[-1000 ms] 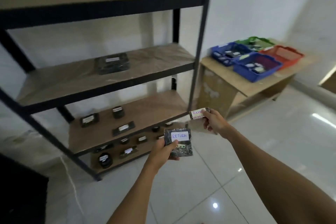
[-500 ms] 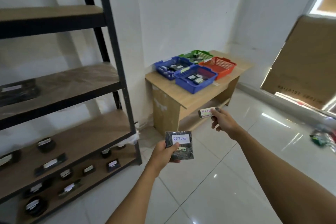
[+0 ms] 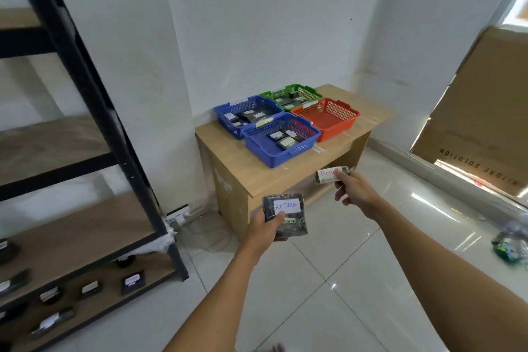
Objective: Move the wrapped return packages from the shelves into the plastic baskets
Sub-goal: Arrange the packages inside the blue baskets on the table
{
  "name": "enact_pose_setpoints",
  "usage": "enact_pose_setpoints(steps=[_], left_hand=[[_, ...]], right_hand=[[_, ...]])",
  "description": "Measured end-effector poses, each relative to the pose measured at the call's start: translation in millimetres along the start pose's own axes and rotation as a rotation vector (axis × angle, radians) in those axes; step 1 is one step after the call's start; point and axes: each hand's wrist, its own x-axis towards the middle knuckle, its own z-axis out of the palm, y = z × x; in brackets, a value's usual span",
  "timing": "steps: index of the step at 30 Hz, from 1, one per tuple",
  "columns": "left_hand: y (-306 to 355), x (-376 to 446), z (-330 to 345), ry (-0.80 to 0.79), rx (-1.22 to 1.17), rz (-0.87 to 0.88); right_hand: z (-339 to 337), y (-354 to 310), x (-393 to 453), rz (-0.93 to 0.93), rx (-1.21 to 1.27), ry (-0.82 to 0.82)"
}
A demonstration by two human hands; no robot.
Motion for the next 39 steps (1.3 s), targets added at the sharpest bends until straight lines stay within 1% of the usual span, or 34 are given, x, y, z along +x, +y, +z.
enact_pose_setpoints(steps=[5,11,15,20,25,28,31,34,39], left_hand=[[3,103,30,0.070,-0.071,0.001],[12,228,49,0.199,-0.131,-0.071],[31,295,47,0.253,-0.118,-0.100],[45,370,38,0.361,-0.086,-0.148],[49,435,28,0.483,0.045,-0.167],[53,471,24,0.509,0.159,-0.152],[57,498,24,0.506,0.257,-0.157],[56,520,26,0.459,0.385,-0.236],[45,546,24,0.434,0.487,-0.413]], right_hand=[[-21,-4,105,-0.010,-0.054,-0.037],[-32,-25,242,0.030,-0.124,-0.141],[-27,-41,330,0.019,-0.130,-0.205],[-14,-48,415,0.026,-0.138,-0.307],[9,-39,500,0.073,-0.140,-0.387],[24,-32,550,0.102,-0.114,-0.451],[38,-29,595,0.136,-0.192,-0.540],[47,-24,632,0.156,-0.229,-0.620],[57,-20,672,0.233,-0.235,-0.713]])
